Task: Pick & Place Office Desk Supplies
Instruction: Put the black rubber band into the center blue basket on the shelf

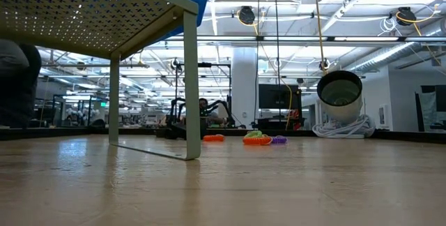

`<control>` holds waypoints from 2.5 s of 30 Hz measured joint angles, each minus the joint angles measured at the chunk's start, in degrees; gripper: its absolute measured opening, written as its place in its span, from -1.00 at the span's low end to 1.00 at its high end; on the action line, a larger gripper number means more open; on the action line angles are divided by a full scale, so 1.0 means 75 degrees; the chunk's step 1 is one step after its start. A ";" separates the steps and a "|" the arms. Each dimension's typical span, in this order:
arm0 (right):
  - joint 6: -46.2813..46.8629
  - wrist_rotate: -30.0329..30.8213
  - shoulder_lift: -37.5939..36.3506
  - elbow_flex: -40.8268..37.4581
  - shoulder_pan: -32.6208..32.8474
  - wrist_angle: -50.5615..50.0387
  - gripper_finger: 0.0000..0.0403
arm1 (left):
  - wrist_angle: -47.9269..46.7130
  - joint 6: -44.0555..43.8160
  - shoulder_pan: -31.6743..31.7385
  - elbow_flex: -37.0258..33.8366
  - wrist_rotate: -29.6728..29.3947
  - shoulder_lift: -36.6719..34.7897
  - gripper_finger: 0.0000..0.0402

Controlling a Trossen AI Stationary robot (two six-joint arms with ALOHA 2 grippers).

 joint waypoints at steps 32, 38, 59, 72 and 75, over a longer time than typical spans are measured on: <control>0.0920 0.1521 0.0445 -0.2257 -0.4004 0.0840 -0.66 | 0.3724 -0.0452 0.8960 -0.4232 0.6559 -0.1730 -0.30; 0.0791 0.1526 0.0732 -0.2259 -0.4030 0.0784 -0.66 | 0.4560 -0.0958 0.9276 -0.4782 0.4893 -0.2076 -0.30; 0.0573 0.1530 0.0778 -0.2261 -0.4030 0.0528 -0.69 | -0.1076 -0.2730 1.1013 0.0402 0.4295 0.3118 -0.30; 0.0555 0.1526 0.0778 -0.2261 -0.4030 0.0383 -0.68 | -0.1039 -0.2968 1.1473 0.2040 0.5031 0.5804 -0.30; 0.0542 0.1525 0.0778 -0.2261 -0.4030 0.0357 -0.68 | -0.1073 -0.3011 1.1473 0.2040 0.4614 0.6047 -0.30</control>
